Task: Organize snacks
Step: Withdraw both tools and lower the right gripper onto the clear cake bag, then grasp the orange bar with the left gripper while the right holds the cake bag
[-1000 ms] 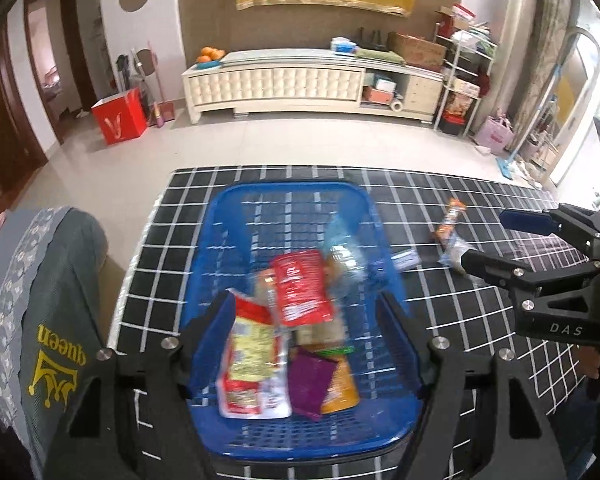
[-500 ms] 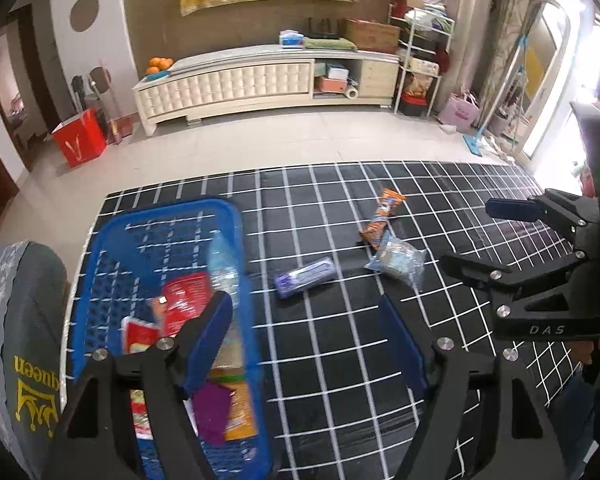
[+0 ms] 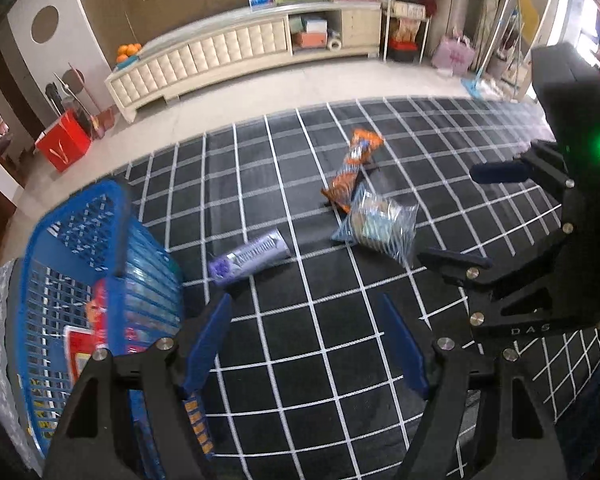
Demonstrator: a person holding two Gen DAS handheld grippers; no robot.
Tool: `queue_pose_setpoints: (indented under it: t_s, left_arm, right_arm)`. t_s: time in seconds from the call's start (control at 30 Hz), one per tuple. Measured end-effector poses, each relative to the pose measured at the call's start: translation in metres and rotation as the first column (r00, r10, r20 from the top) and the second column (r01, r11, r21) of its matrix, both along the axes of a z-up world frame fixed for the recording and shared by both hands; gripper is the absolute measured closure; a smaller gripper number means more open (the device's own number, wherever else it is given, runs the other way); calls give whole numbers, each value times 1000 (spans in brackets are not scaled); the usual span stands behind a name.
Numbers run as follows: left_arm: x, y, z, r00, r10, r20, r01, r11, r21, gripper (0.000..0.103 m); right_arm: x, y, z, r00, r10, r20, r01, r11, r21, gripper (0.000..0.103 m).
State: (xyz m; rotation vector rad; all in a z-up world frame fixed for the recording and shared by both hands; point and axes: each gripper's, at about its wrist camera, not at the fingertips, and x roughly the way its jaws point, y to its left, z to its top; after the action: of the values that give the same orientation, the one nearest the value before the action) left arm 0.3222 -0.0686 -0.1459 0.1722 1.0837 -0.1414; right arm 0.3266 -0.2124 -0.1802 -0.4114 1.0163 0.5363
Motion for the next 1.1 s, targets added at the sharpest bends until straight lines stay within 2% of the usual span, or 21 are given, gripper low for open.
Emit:
queue_pose_setpoints:
  t_s: [0.27,0.53,0.63,0.7,0.77,0.83,0.97,1.1]
  left_arm:
    - [26,-1,-33,995,54,-84,-54,999,2,29]
    - [43,1,-54,991,78,-112,-73,996,49,29]
    - [44,1,-56,990,81,-111,-75,996,50,29]
    - [45,1,-56,991,79,-110,-74,996,56,29]
    - [46,0,-56,991,75,-109,-69,996,57,29]
    - [49,0,-54,990,67,-121,-64,997,35,29]
    - [56,-7,-46,993,40,-111,-34,998,56,29]
    - [62,-13,-30,996,18,-87,-16,1000,23,29]
  right_arm:
    - [27,15,-38,997,66,-39,-68,997,-47,9]
    - [36,28,-55,991,121,-55,-122,992,-25,11]
    - [36,33,-58,988,148,-47,-150,988,-41,23]
    - [36,37,-61,986,159,-46,-162,985,-66,35]
    - [35,36,-62,985,165,-46,-167,985,-48,42]
    - [33,35,-60,986,165,-36,-166,985,-47,44]
    - [20,28,-55,986,167,1,-166,985,-41,45]
    - [16,8,-41,995,101,14,-101,995,1,45]
